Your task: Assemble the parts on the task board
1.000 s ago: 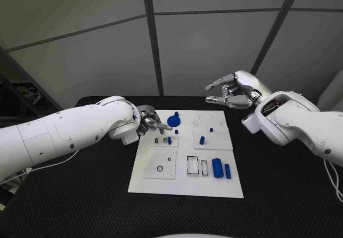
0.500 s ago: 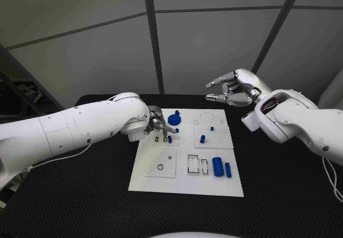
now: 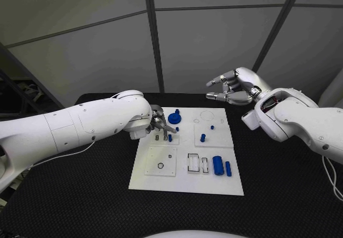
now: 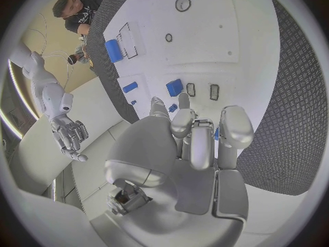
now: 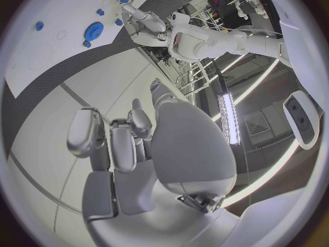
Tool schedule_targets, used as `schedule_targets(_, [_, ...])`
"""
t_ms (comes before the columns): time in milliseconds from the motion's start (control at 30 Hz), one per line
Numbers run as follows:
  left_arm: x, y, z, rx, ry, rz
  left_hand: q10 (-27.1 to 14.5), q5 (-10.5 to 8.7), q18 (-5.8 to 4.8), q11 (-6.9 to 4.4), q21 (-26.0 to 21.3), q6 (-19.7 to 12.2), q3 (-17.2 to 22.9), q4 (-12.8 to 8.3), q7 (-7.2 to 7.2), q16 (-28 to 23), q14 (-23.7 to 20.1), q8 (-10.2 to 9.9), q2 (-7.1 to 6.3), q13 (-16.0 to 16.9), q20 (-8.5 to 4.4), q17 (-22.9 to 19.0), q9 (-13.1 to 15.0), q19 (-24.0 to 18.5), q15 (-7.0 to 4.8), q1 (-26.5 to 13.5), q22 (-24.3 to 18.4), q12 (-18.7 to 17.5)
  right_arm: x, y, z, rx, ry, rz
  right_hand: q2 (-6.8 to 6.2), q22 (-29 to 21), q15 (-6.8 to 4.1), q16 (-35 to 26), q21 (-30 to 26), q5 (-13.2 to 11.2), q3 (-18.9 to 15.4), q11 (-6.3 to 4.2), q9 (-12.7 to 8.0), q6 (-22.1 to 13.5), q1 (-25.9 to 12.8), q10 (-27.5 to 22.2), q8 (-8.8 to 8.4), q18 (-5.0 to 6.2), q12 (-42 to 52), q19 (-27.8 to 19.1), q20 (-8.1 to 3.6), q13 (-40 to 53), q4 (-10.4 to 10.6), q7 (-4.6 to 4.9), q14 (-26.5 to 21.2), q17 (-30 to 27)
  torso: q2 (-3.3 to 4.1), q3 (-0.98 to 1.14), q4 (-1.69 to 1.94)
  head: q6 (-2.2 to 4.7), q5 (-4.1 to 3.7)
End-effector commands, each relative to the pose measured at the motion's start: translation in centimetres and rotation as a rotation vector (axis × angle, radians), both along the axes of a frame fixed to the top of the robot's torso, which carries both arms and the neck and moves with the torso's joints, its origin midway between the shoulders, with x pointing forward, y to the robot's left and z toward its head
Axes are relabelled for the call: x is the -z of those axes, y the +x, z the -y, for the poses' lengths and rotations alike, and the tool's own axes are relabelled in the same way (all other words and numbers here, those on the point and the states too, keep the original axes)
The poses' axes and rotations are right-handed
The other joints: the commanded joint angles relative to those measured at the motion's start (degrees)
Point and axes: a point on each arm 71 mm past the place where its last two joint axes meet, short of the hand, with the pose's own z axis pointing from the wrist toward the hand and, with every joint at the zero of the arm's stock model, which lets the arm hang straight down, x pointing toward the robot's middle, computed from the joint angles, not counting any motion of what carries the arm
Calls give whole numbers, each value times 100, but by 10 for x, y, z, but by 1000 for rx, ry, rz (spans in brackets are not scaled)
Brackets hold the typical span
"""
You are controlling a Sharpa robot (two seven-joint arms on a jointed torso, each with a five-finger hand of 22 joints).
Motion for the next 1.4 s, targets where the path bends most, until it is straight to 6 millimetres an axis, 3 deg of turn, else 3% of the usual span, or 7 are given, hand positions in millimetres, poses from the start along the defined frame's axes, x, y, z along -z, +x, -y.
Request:
schedule_targets(33, [0, 0, 0, 9, 28, -15, 3, 31, -18, -2, 20, -29, 2, 46, 8, 25, 409, -18, 26, 11, 3, 801, 15, 32, -17, 9, 5, -16, -2, 1, 0, 6, 8, 5, 5, -7, -25, -29, -36, 25, 4, -17, 9, 49, 26, -5, -23, 80, -39, 1, -7, -9, -31, 7, 221, 87, 3, 1, 1, -13, 1])
schedule_targets(1167, [9, -1, 13, 53, 40, -56, 30, 96, -33, -15, 72, 5, 111, -19, -8, 79, 430, -48, 82, 100, -1, 868, 308, 71, -24, 208, 120, -58, -1, 0, -9, -17, 6, -8, 26, -52, -27, -58, -71, 35, 6, -19, 14, 57, 15, 3, -24, 89, -41, -16, -9, -17, -32, 4, 216, 53, -6, 0, 5, -63, 27])
schedule_targets(1267, [8, -1, 13, 45, 31, -45, 46, 163, -34, -27, 81, 15, 191, -89, -24, 87, 434, -57, 146, 132, -7, 880, 397, 76, -34, 327, 141, -59, -1, 0, -9, -16, 6, -9, 26, -52, -27, -58, -71, 35, 6, -19, 14, 57, 15, 3, -24, 89, -41, -16, -9, -17, -32, 4, 216, 53, -10, -2, 5, -69, 24])
schedule_targets(1400, [7, 0, 13, 31, 7, -30, 83, 589, -47, -76, 127, 16, 430, -341, -81, 138, 450, -61, 331, 204, -38, 936, 547, 116, -73, 712, 237, -24, -1, 1, -9, -13, 6, -12, 38, -56, -28, -62, -76, 42, 10, -21, 17, 61, 17, 17, -24, 89, -27, -15, -10, -7, -38, 3, 218, 51, -7, -1, 9, -70, 21])
